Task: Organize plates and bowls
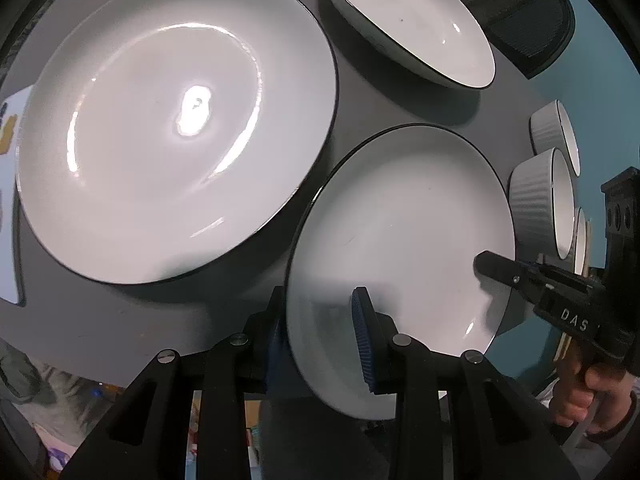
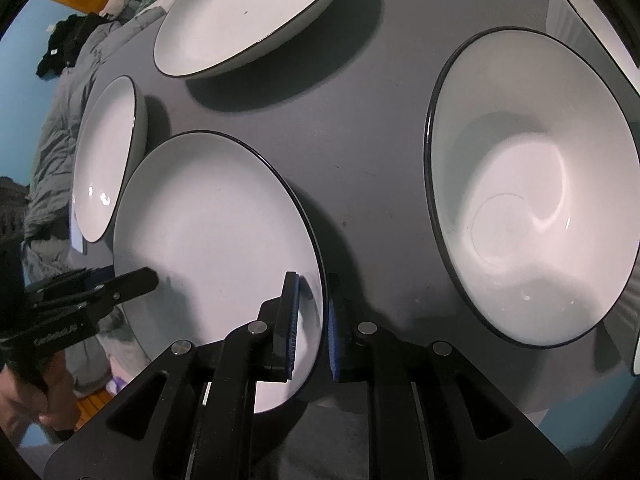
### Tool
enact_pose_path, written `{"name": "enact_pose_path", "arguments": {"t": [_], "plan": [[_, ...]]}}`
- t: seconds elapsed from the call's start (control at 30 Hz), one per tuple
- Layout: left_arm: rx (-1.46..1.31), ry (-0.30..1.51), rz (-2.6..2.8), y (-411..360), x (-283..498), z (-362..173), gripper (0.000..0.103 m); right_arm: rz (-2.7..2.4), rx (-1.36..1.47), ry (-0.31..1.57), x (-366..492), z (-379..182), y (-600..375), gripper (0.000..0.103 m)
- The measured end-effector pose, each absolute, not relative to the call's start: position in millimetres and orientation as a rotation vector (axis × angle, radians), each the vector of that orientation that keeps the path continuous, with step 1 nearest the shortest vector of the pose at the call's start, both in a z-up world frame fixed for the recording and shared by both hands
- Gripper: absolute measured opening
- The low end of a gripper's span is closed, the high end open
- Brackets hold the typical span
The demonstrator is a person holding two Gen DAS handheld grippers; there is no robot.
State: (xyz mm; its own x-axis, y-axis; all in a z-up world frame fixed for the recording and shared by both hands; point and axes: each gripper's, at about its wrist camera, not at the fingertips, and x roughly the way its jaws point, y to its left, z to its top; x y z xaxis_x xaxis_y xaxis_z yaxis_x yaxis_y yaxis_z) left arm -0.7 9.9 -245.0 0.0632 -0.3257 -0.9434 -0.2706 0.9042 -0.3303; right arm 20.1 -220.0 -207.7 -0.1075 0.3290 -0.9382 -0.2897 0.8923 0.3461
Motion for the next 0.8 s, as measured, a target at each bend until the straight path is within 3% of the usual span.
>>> {"name": "enact_pose_path", "arguments": {"t": [0.17, 0.3, 0.8], "plan": [[-0.495, 1.513, -0.036, 10.3, -0.9, -243.7, 0.032, 0.528, 0.023, 1.589, 20.4, -206.8, -220.4, 0.013], [-0.503, 1.52, -0.009, 19.5, -6.0, -243.8, 0.021, 0.53, 0.038, 1.588, 21.1, -208.0, -222.3, 0.013], [-0.509, 1.494, -0.031, 24.4, -3.1, -223.2, 0.02, 0.544, 0.022, 1.566, 20.8, -192.2, -223.1, 0.015]]}}
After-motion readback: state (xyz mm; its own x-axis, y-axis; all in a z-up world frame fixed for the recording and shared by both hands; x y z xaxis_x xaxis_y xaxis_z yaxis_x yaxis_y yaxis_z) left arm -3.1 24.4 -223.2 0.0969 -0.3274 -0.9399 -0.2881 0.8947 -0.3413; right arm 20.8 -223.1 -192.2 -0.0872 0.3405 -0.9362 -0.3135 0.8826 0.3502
